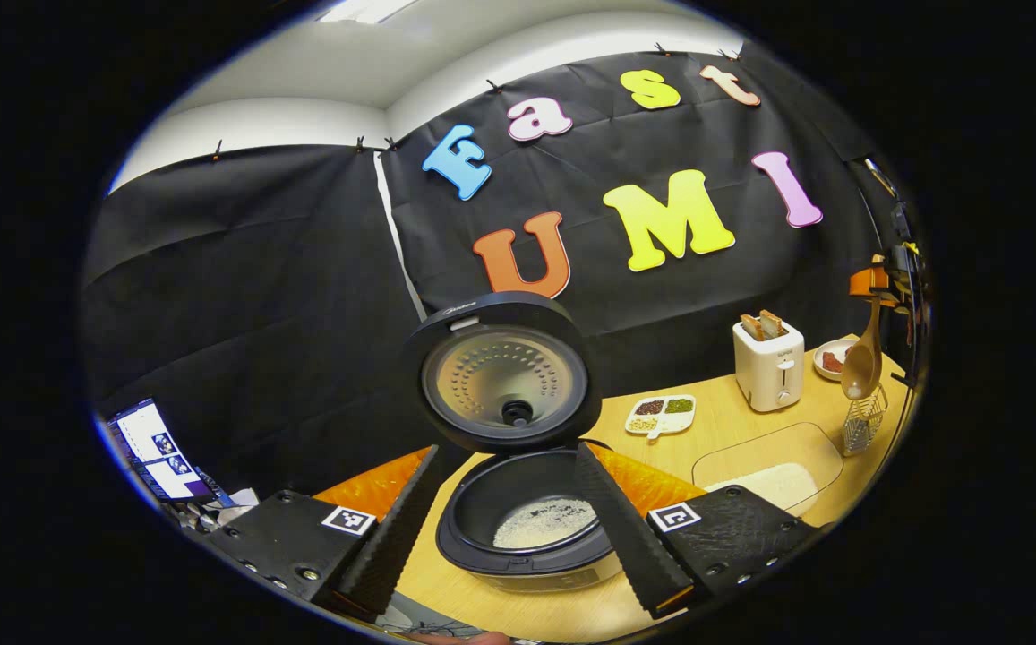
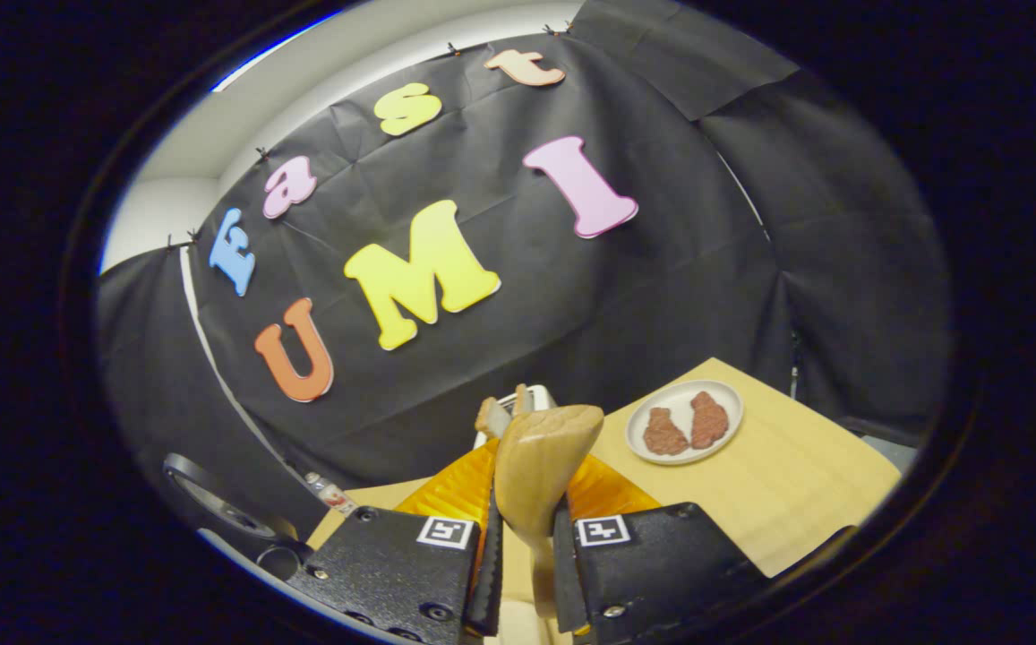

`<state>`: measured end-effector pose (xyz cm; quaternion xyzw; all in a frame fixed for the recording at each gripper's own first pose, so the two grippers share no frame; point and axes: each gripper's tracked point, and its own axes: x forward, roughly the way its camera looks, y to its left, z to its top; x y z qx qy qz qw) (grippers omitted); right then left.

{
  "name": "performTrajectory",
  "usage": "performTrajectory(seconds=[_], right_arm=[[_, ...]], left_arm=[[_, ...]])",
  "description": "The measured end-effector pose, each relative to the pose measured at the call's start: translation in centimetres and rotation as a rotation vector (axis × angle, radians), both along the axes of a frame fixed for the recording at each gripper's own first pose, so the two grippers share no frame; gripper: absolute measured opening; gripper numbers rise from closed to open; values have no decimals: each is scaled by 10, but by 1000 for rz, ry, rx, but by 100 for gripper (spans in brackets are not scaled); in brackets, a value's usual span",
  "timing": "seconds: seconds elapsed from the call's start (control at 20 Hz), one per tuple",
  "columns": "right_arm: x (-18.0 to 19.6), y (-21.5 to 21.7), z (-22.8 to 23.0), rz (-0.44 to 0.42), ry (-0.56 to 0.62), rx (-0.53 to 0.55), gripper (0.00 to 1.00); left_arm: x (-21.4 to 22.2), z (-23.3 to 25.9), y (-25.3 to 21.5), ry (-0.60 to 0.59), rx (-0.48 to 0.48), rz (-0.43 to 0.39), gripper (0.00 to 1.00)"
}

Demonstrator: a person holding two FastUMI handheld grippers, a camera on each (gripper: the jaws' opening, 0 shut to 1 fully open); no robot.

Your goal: Close the left gripper, press the button to open the rice cooker; take a wooden spoon from the chopstick holder with the right hand, scoop a spoonful of rice and pour it into the rice cooker, then put the wooden spoon back into the chopstick holder.

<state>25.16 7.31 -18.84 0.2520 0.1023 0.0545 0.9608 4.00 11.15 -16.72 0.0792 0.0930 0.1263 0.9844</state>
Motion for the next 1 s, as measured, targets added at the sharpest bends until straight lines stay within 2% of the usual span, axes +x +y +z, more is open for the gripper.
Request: performTrajectory(seconds=[0.1,0.3,0.7,0.8,1.0], right_arm=[[5,-24,-18,-40,23,-8,29],[12,-41,-55,-70,62,-18,29],[14,-32,-109,-54,136,-36,29],[16,-34,-110,-70,131,-29,29],[20,-32,-120,-77,144,-92,29]], left_arm=[[4,2,-12,0,1,-20,95],[11,5,-31,0,16,-53,95],[20,5,-51,5,37,-85,95],[21,4,-51,9,38,-88,95],[22,4,-52,10,37,-88,95]])
